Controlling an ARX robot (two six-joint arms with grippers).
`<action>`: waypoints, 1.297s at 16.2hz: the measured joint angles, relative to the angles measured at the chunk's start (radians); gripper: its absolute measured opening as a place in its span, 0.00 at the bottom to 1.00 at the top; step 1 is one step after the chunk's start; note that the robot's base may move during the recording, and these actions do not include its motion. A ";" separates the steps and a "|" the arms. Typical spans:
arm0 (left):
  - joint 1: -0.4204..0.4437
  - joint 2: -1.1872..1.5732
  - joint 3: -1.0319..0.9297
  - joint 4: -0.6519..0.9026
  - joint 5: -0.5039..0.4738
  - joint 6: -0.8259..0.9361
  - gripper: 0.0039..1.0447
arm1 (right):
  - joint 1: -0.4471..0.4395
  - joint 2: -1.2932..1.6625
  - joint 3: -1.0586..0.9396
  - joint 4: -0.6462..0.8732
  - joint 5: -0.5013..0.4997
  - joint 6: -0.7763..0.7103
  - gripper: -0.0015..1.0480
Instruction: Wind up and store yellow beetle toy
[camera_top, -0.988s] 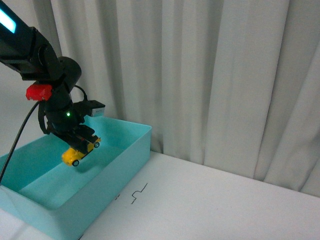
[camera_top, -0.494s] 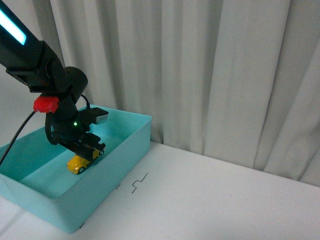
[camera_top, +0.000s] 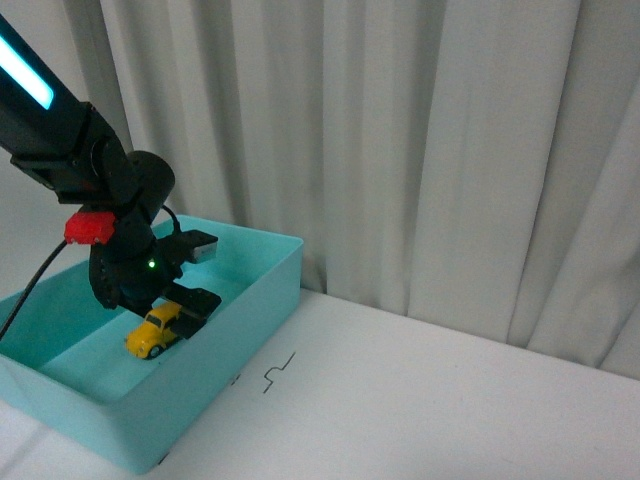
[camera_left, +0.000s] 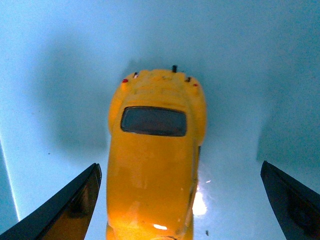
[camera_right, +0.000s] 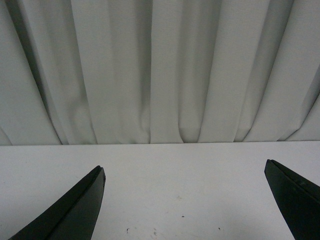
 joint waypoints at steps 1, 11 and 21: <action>0.006 -0.032 -0.016 0.010 0.037 0.003 0.94 | 0.000 0.000 0.000 0.000 0.000 0.000 0.94; 0.089 -0.702 -0.343 0.193 0.362 0.088 0.94 | 0.000 0.000 0.000 0.000 0.000 0.000 0.94; -0.190 -1.473 -1.104 0.824 0.188 -0.403 0.12 | 0.000 0.000 0.000 0.000 -0.003 0.000 0.94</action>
